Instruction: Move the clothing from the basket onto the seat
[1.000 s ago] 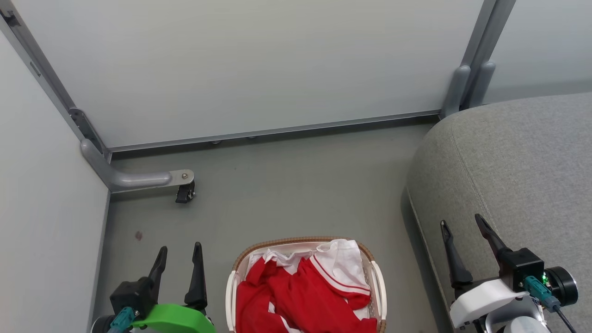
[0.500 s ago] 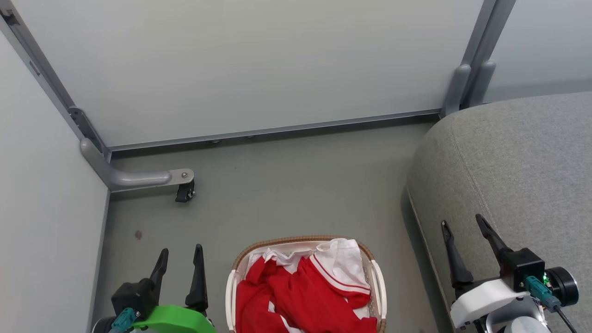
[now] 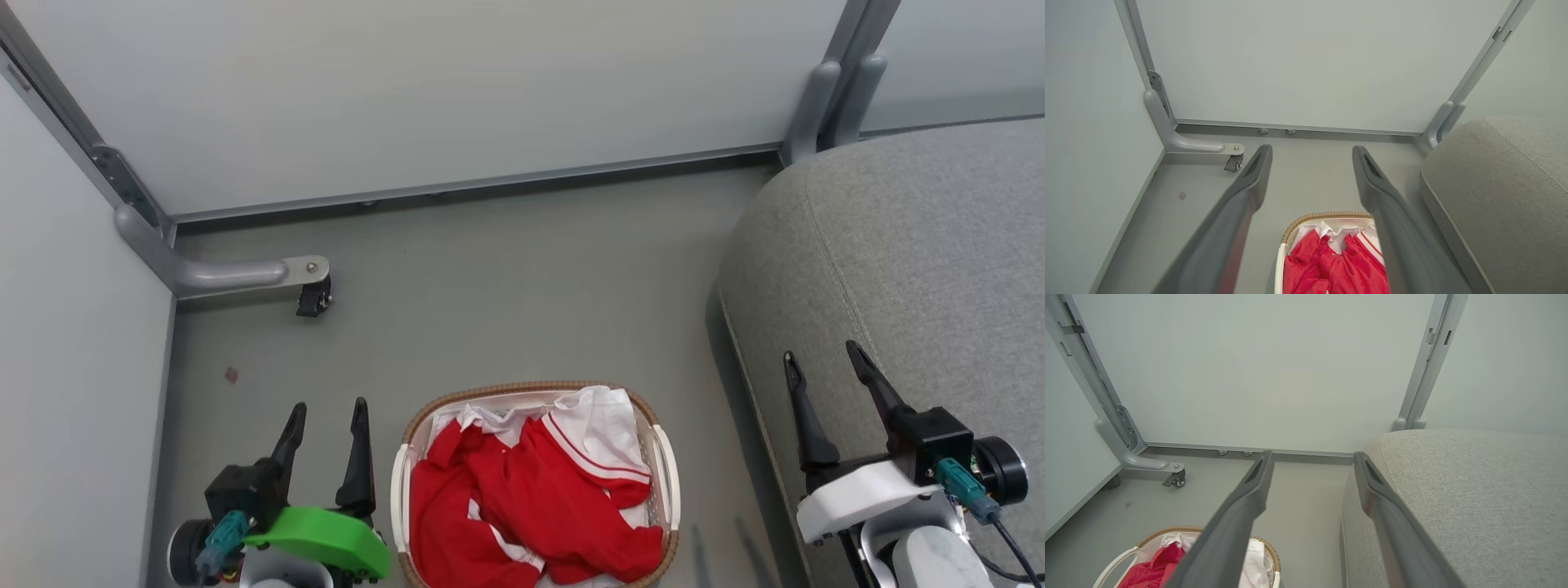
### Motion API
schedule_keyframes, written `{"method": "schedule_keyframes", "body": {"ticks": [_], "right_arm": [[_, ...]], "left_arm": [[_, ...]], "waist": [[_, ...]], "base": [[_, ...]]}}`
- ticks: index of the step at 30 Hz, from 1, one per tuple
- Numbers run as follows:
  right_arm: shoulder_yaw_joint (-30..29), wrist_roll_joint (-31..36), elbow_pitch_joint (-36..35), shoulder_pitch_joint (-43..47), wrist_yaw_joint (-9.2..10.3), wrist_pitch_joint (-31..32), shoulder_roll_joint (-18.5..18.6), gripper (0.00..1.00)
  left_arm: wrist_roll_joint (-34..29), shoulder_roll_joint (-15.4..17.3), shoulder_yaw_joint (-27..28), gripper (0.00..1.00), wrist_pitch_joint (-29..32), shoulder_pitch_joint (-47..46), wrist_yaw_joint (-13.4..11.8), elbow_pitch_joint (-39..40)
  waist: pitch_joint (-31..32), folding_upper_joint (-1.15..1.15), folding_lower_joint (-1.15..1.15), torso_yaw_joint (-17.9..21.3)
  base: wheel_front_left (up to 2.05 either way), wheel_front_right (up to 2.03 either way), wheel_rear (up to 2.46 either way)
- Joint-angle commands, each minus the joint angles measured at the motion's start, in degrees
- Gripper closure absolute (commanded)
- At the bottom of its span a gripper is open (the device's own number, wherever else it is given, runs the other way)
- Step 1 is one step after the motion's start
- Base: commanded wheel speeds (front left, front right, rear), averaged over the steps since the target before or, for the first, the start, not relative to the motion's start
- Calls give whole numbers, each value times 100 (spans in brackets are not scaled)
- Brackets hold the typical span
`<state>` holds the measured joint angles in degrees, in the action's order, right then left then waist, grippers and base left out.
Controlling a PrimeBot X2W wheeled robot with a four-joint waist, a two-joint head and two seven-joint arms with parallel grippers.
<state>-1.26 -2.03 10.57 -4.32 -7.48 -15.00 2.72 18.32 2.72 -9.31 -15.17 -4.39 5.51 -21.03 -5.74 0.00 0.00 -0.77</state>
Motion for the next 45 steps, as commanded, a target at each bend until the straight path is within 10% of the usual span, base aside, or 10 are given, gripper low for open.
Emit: {"method": "schedule_keyframes", "body": {"ticks": [1,31,45], "right_arm": [[-20,-2,-32,-118,-1,-28,31,0],[84,-487,-473,-1818,-1,-28,23,0],[383,-780,-535,-2023,-1,-28,24,0]], "left_arm": [[-84,29,-36,0,2,-180,19,-14],[-80,38,-2174,0,3,-3178,174,-3017],[582,36,-2995,0,269,-4174,-550,-3986]], "waist": [[-403,0,0,75],[-3723,0,0,1148],[-4262,0,0,1434]], "base": [[0,0,0],[0,0,0],[0,0,0]]}}
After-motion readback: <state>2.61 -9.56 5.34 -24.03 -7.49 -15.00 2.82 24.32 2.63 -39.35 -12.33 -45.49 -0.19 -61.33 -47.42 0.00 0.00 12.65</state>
